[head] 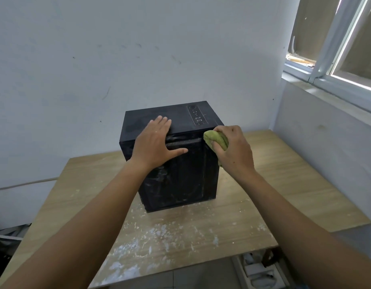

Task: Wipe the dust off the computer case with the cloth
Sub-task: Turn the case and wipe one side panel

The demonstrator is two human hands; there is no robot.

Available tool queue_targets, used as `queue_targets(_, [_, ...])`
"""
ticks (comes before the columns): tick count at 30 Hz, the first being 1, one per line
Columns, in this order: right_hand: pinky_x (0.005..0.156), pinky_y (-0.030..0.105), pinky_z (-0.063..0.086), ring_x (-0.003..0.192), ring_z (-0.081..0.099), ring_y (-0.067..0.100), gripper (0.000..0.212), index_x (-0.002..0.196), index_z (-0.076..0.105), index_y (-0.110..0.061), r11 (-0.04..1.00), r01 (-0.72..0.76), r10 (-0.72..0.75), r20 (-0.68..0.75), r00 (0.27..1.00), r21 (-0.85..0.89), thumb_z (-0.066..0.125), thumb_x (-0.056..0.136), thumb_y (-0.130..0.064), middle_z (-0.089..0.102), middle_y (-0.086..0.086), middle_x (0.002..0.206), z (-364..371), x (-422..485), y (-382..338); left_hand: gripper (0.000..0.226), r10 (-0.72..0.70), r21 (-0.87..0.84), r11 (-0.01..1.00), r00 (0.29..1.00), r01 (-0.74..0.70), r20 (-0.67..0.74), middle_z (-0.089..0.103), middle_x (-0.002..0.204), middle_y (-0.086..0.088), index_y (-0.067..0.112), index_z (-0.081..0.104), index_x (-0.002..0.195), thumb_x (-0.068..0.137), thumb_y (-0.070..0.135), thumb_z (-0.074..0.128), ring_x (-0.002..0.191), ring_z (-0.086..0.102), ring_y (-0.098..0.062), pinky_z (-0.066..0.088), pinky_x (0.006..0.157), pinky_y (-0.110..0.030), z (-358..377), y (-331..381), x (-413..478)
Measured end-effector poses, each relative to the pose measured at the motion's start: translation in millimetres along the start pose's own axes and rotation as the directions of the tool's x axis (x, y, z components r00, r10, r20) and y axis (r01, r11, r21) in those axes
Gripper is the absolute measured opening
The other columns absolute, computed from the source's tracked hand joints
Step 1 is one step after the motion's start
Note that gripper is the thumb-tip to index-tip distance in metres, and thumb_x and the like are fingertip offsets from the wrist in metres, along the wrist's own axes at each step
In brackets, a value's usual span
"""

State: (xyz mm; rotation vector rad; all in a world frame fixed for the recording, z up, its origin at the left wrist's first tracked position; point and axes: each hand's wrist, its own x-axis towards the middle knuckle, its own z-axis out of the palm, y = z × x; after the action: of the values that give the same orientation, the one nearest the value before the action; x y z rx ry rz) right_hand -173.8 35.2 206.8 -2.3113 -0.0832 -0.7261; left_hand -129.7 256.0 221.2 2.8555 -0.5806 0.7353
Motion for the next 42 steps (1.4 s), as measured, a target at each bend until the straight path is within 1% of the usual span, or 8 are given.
queue_targets(6, [0.061, 0.026, 0.038, 0.079, 0.053, 0.018, 0.024, 0.113, 0.055, -0.021, 0.998, -0.057, 0.054, -0.125, 0.991, -0.024, 0.061, 0.090, -0.024, 0.047, 0.001, 0.109, 35.8, -0.2, -16.0, 0.106, 0.011, 0.072, 0.997, 1.000, -0.013, 0.025, 0.028, 0.160, -0.001, 0.013, 0.030, 0.153, 0.074, 0.079, 0.056, 0.148, 0.024, -0.015, 0.019, 0.119, -0.031, 4.5, -0.2, 6.3])
queue_targets(12, [0.051, 0.025, 0.043, 0.075, 0.058, 0.023, 0.025, 0.098, 0.064, -0.016, 0.974, 0.168, -0.185, -0.107, 0.977, -0.151, 0.077, 0.077, -0.018, 0.055, 0.007, 0.097, 61.8, -8.6, -35.8, 0.099, 0.027, 0.074, 0.997, 0.999, -0.026, -0.018, 0.040, 0.153, -0.007, 0.009, 0.041, 0.147, 0.073, 0.068, 0.069, 0.142, 0.037, -0.019, 0.028, 0.116, -0.034, 10.6, -3.3, 5.6])
queue_targets(15, [0.050, 0.025, 0.043, 0.075, 0.058, 0.023, 0.028, 0.098, 0.064, -0.018, 0.962, 0.203, -0.218, -0.067, 0.974, -0.181, 0.078, 0.074, -0.017, 0.055, 0.006, 0.096, 58.4, -6.5, -34.1, 0.098, 0.031, 0.085, 0.996, 0.999, -0.027, -0.036, 0.045, 0.150, -0.009, 0.007, 0.045, 0.144, 0.071, 0.067, 0.072, 0.139, 0.043, -0.022, 0.033, 0.113, -0.037, 11.6, -3.2, 6.0])
queue_targets(23, [0.058, 0.023, 0.030, 0.076, 0.051, 0.020, 0.027, 0.112, 0.059, -0.022, 0.988, -0.143, 0.131, -0.188, 0.973, -0.053, 0.064, 0.086, -0.021, 0.051, 0.002, 0.109, 20.4, 9.5, 8.8, 0.099, 0.037, 0.109, 0.994, 0.999, -0.033, -0.038, 0.042, 0.153, -0.005, 0.011, 0.042, 0.147, 0.072, 0.069, 0.069, 0.142, 0.038, -0.019, 0.029, 0.115, -0.034, 12.7, -2.3, 5.9])
queue_targets(26, [0.058, 0.024, 0.029, 0.074, 0.047, 0.017, 0.025, 0.112, 0.057, -0.022, 0.982, -0.187, 0.179, -0.209, 0.961, -0.017, 0.062, 0.087, -0.023, 0.052, 0.001, 0.107, 21.7, 11.0, 10.8, 0.099, 0.040, 0.113, 0.993, 0.999, -0.036, -0.036, 0.041, 0.153, -0.005, 0.010, 0.042, 0.147, 0.073, 0.070, 0.068, 0.142, 0.038, -0.020, 0.028, 0.116, -0.033, 13.3, -2.2, 6.3])
queue_targets(30, [0.061, 0.024, 0.033, 0.076, 0.053, 0.020, 0.026, 0.111, 0.060, -0.021, 0.994, -0.111, 0.105, -0.210, 0.972, -0.015, 0.065, 0.085, -0.022, 0.053, 0.002, 0.106, 37.3, 5.8, -6.2, 0.098, 0.039, 0.112, 0.993, 0.998, -0.034, -0.044, 0.043, 0.152, -0.005, 0.010, 0.043, 0.146, 0.072, 0.069, 0.070, 0.141, 0.039, -0.020, 0.030, 0.115, -0.034, 13.3, -2.3, 5.6])
queue_targets(37, [0.055, 0.022, 0.036, 0.078, 0.059, 0.022, 0.031, 0.101, 0.065, -0.020, 0.968, 0.192, -0.207, -0.082, 0.975, -0.161, 0.077, 0.072, -0.017, 0.056, 0.004, 0.096, 64.7, -5.4, -38.0, 0.091, 0.042, 0.072, 0.997, 0.996, -0.036, -0.079, 0.054, 0.142, -0.010, 0.005, 0.053, 0.137, 0.070, 0.062, 0.076, 0.132, 0.051, -0.024, 0.039, 0.109, -0.038, 17.0, -5.3, 6.3])
queue_targets(42, [0.055, 0.024, 0.037, 0.079, 0.058, 0.021, 0.033, 0.106, 0.064, -0.023, 0.977, 0.152, -0.164, -0.072, 0.984, -0.152, 0.075, 0.076, -0.020, 0.054, 0.001, 0.101, 50.0, 3.5, -19.8, 0.095, 0.051, 0.090, 0.995, 0.994, -0.042, -0.100, 0.055, 0.142, -0.009, 0.007, 0.053, 0.137, 0.067, 0.066, 0.076, 0.132, 0.051, -0.023, 0.041, 0.108, -0.038, 18.6, -6.4, 5.8])
